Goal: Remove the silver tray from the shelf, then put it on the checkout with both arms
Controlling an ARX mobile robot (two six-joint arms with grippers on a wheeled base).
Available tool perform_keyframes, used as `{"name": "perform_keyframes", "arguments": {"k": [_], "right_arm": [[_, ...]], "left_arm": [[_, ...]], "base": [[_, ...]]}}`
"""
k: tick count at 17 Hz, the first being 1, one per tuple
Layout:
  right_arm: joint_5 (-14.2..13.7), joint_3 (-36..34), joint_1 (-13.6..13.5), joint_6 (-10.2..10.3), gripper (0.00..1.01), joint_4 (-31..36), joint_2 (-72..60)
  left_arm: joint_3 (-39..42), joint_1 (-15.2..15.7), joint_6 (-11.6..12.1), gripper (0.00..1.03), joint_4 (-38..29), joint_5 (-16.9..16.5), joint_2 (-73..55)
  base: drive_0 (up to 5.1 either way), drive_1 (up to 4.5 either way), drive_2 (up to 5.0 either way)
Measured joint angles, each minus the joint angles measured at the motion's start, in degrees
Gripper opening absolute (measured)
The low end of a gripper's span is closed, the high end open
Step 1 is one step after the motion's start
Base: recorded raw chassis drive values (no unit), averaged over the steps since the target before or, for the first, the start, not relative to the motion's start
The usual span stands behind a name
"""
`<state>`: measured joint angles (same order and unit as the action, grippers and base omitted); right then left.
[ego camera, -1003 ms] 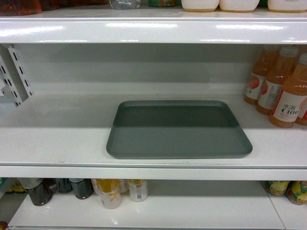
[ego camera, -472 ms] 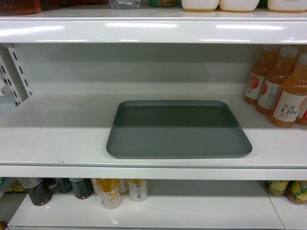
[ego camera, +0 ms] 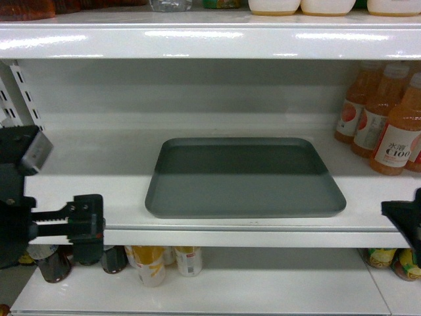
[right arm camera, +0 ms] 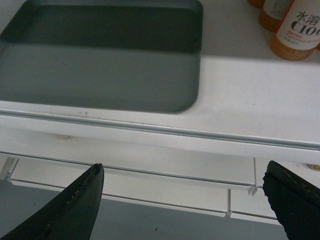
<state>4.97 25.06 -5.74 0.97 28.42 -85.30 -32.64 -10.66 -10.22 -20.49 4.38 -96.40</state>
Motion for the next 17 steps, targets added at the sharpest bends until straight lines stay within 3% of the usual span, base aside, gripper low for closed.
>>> {"name": "perform_keyframes", "arguments": {"k": [5, 7, 13, 17], "right_arm": [[-0.3, 15.6, -0.5, 3.7, 0.98, 0.0, -20.8], [-1.0, 23.0, -0.2, 4.9, 0.98, -2.0, -28.1], [-5.1, 39.1, 0.5, 4.8, 0.98, -7.1, -40.9], [-5.8, 51.0, 1.7, 4.4, 0.98, -16.0, -48.7]], "left_arm": [[-14.1, -1.8, -0.5, 0.98, 1.7, -0.1, -13.7], [-19.3, -1.9, -1.8, 0.98, 3.4, 0.1, -18.4], [-28.7, -2.4, -2.1, 0.98, 7.5, 0.6, -25.6], [-34.7, -2.5, -4.5, 0.98, 13.0, 0.9, -30.2]], "base": [[0.0, 0.0, 0.0], [0.0, 0.0, 0.0], [0.0, 0.0, 0.0], [0.0, 0.0, 0.0]]}}
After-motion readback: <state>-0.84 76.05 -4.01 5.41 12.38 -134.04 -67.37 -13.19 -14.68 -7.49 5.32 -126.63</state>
